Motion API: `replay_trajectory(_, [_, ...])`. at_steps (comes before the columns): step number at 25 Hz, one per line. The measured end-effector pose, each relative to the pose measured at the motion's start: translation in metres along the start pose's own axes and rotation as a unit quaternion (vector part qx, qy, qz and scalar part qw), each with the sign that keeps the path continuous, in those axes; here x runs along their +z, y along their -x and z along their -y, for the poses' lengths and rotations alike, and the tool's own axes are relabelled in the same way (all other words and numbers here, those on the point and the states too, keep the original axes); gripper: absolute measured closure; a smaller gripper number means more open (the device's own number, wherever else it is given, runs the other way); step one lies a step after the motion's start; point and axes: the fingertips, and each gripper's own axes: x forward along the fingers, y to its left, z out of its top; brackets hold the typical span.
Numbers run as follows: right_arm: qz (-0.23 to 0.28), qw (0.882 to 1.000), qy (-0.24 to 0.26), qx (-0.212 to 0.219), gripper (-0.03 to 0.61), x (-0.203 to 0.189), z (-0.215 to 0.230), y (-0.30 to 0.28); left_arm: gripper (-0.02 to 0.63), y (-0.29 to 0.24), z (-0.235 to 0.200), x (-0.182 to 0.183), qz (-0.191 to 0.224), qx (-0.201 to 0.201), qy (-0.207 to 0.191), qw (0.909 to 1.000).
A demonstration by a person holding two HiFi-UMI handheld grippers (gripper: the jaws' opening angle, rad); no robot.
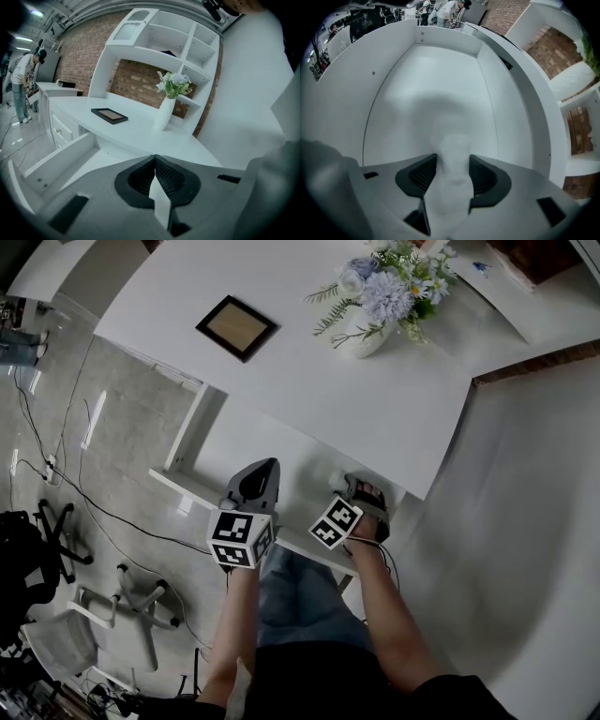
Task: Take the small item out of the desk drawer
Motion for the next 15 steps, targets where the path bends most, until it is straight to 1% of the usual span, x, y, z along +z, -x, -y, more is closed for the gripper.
replay_trajectory(2, [-0.001,1.000,0.005,0.003,0.376,0.002,0.000,0.001,0.604,0.000,-0.001,0.001,0.000,0.001,0.000,1.0000])
replay_trajectory(4, [0.000,1.000,0.012,0.002,0.417,0.002,0.000,0.001,0.604,0.000,0.000,0.001,0.000,0.001,0.000,1.0000])
replay_trajectory(8, [0.002,1.000,0.008,0.005,0.422,0.003,0.002,0.002,0.604,0.000,0.004,0.003,0.002,-0.003,-0.003,1.0000])
replay_trajectory(11, [0.007,1.000,0.006,-0.001,0.423,0.006,0.006,0.007,0.604,0.001,0.006,0.005,0.004,-0.004,-0.005,1.0000])
replay_trajectory(15, [0.029,1.000,-0.011,-0.004,0.423,0.013,0.011,0.022,0.604,0.004,0.010,0.011,0.012,-0.006,-0.013,0.9998])
